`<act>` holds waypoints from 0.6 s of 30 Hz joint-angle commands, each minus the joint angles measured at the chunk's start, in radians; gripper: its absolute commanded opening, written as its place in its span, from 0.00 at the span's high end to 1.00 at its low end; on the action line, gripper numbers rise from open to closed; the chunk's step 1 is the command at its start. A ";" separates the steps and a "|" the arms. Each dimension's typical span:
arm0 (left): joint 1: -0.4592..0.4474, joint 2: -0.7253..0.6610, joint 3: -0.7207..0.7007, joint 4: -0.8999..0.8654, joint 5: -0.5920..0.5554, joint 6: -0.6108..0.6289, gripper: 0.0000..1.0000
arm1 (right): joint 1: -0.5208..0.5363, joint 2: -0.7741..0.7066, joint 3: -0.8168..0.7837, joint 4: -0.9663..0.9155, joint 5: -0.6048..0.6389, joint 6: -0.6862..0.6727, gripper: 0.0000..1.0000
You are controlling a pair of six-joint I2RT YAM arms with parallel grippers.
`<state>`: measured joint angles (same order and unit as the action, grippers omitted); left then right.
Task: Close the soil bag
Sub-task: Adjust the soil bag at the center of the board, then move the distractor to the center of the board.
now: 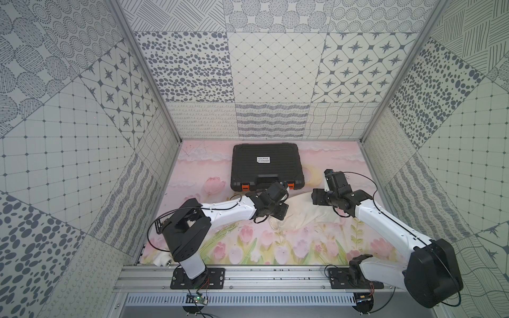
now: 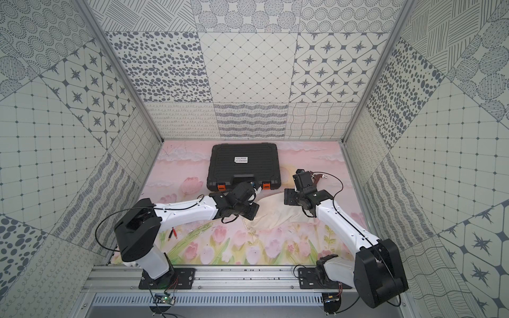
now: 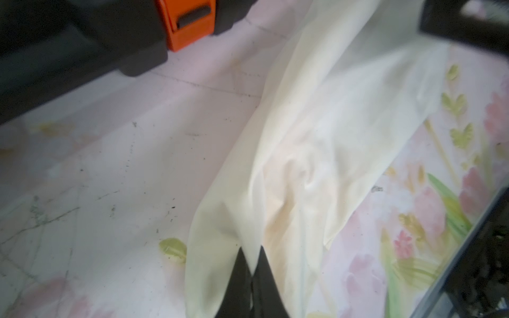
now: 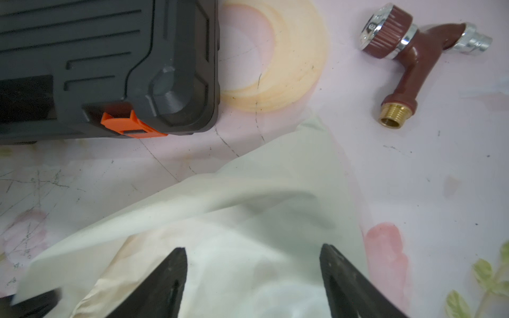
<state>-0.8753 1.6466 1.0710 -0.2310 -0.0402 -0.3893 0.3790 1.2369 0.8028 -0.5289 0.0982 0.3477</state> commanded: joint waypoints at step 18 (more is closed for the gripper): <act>0.113 -0.419 -0.098 -0.024 0.102 -0.064 1.00 | 0.159 0.708 0.534 0.363 -0.045 -0.086 0.20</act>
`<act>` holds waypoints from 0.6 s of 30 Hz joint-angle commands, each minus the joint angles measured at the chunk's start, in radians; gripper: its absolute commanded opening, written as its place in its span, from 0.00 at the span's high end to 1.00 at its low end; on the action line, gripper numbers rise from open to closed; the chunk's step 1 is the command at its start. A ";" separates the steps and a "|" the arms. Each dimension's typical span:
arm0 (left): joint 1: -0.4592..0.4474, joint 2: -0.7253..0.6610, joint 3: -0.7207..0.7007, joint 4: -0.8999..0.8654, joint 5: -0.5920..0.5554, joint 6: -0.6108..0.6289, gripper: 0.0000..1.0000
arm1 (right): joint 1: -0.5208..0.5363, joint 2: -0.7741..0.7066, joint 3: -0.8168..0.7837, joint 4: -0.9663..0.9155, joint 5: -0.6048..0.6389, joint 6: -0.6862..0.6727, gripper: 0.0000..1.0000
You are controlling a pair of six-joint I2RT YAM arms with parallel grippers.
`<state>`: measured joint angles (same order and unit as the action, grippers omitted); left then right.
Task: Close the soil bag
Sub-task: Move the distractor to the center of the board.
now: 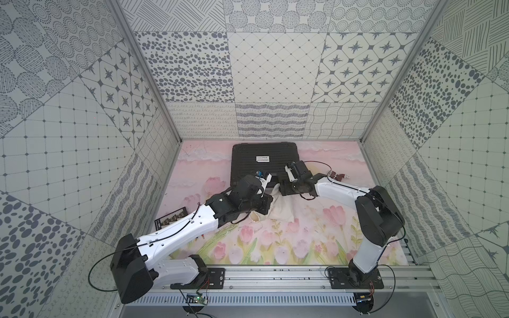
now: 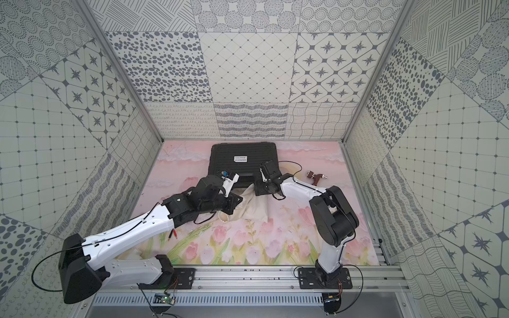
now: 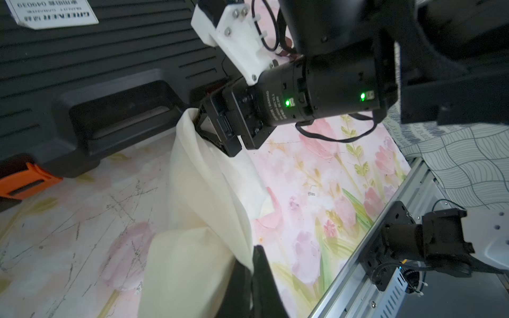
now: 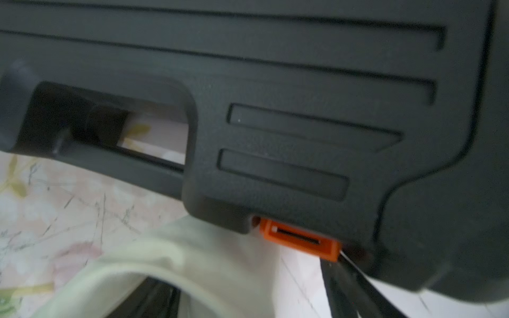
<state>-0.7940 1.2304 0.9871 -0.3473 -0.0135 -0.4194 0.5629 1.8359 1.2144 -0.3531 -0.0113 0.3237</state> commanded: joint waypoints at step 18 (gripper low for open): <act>0.084 0.052 0.167 0.089 -0.007 -0.176 1.00 | -0.062 -0.391 -0.182 0.205 -0.051 -0.174 0.15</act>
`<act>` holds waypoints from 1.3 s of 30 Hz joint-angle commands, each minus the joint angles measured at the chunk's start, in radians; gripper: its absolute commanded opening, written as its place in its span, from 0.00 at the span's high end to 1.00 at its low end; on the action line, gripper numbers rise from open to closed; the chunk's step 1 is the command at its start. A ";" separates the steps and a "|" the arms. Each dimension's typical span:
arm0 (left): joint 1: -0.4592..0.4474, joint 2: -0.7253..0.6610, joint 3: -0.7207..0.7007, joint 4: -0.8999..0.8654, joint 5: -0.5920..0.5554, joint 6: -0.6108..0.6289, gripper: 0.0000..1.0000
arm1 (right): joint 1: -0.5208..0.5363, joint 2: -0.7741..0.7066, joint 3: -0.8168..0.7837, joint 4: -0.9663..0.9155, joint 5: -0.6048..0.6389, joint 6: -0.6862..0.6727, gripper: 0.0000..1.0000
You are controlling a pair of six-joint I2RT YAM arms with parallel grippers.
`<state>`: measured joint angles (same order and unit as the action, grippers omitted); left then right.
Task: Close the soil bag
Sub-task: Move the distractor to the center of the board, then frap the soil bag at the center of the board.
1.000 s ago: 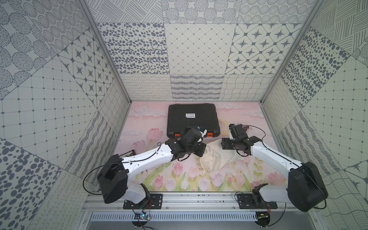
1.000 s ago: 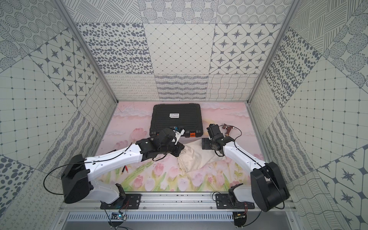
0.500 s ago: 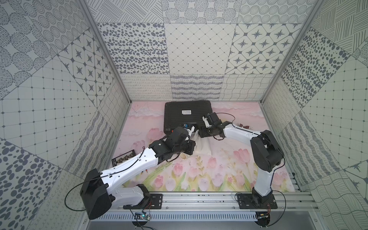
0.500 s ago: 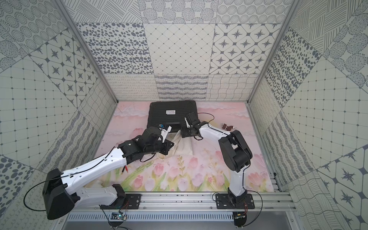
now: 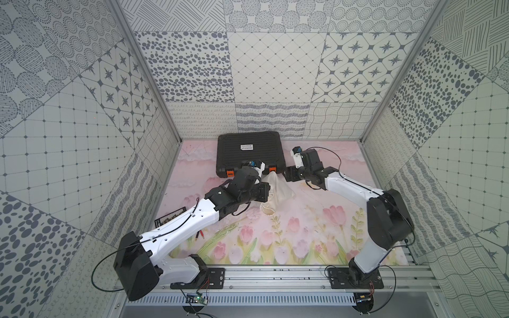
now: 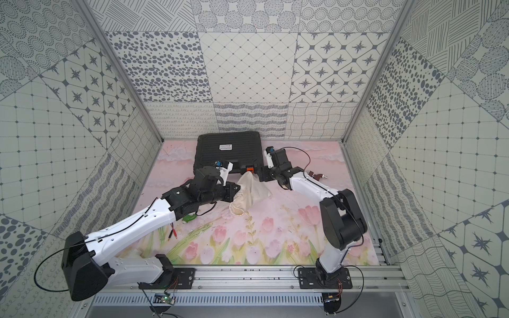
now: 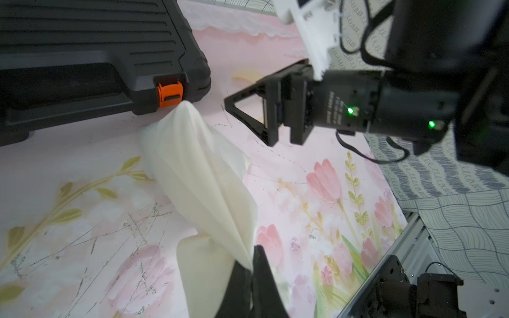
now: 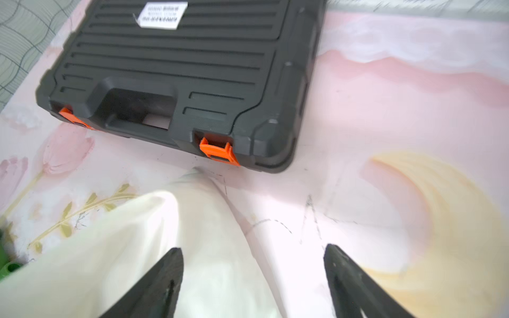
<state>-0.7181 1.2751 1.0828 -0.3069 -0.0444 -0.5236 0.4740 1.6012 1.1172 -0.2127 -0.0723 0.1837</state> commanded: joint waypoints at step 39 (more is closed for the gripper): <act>0.008 0.145 0.238 -0.046 -0.100 -0.159 1.00 | 0.176 -0.756 -0.229 -0.217 -0.344 -0.037 0.25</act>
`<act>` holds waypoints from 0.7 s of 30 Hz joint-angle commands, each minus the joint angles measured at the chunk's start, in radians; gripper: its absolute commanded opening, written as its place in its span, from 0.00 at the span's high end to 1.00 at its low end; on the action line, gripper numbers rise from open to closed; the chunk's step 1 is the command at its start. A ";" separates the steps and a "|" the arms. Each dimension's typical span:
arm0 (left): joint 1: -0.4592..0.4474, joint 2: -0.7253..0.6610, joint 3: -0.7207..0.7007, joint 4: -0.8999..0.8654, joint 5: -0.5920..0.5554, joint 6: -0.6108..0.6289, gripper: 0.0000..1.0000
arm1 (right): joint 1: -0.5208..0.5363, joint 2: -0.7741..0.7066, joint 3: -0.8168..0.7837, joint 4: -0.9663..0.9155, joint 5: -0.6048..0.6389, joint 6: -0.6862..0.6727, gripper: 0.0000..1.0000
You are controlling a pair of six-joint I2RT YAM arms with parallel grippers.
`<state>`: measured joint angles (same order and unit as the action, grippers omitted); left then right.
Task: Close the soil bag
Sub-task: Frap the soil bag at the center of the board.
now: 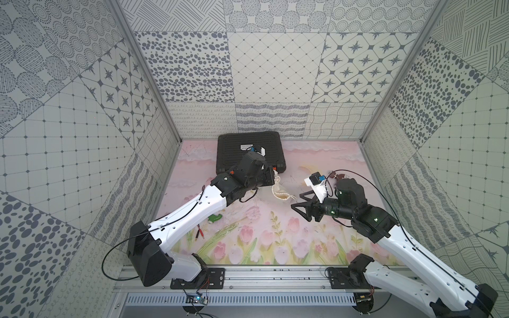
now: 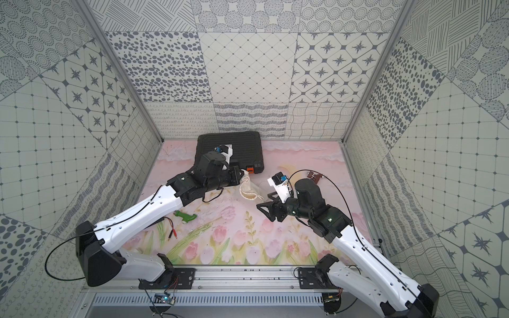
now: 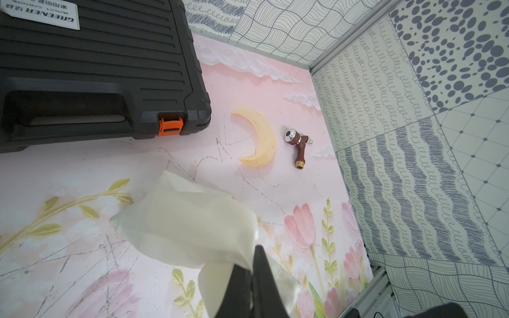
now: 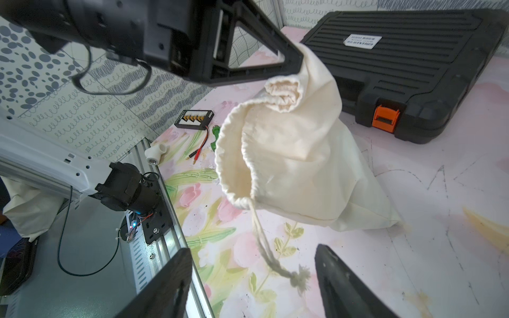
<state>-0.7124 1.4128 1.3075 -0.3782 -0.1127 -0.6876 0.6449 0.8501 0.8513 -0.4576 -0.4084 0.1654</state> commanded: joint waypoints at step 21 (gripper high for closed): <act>0.010 -0.065 -0.060 0.009 -0.124 0.052 0.78 | 0.004 0.087 0.077 0.044 0.151 -0.056 1.00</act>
<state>-0.7116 1.3930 1.2812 -0.3782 -0.1379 -0.6769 0.6460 0.9730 0.8783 -0.4488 -0.3401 0.1192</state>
